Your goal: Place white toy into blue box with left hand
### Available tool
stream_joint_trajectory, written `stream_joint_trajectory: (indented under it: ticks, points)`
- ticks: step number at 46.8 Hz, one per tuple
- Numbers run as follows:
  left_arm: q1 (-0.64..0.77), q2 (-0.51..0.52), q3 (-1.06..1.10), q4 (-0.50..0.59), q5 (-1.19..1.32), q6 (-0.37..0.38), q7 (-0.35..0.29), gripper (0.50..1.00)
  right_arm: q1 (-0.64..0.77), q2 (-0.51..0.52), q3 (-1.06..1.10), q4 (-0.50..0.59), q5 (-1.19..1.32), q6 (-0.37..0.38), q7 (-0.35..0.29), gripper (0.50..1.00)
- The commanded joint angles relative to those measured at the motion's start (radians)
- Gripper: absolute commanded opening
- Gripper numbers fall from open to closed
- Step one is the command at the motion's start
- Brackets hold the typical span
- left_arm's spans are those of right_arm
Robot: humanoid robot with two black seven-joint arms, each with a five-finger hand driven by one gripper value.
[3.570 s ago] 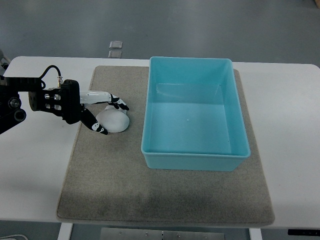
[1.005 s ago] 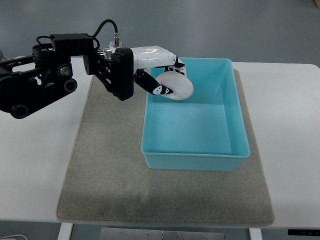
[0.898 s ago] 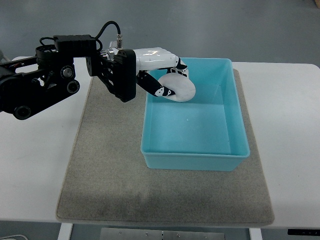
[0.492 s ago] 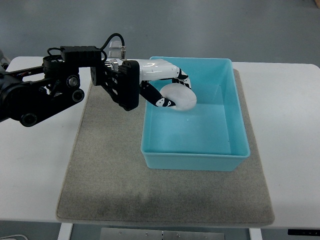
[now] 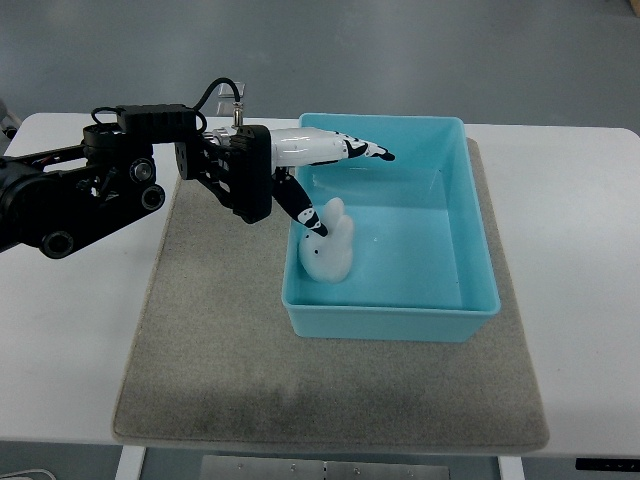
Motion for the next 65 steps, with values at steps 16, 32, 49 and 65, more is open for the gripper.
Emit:
stream_joint_trajectory:
  ticks: [16, 32, 49, 65]
  points:
    - [0.009, 0.042, -0.017, 0.068, -0.494, 0.037, 0.018, 0.994, 0.000, 0.000, 0.000, 0.000, 0.000, -0.001, 0.000, 0.936]
    - [0.011, 0.166, -0.017, 0.131, -1.129, -0.068, 0.080, 0.996, 0.000, 0.000, 0.000, 0.000, 0.000, 0.001, 0.000, 0.936]
    - [0.088, 0.200, -0.017, 0.332, -1.600, -0.360, 0.210, 0.996, 0.000, 0.000, 0.000, 0.000, 0.000, -0.001, 0.000, 0.936]
    - [0.160, 0.192, -0.022, 0.386, -1.875, -0.396, 0.351, 0.996, 0.000, 0.000, 0.000, 0.000, 0.000, -0.001, 0.000, 0.936]
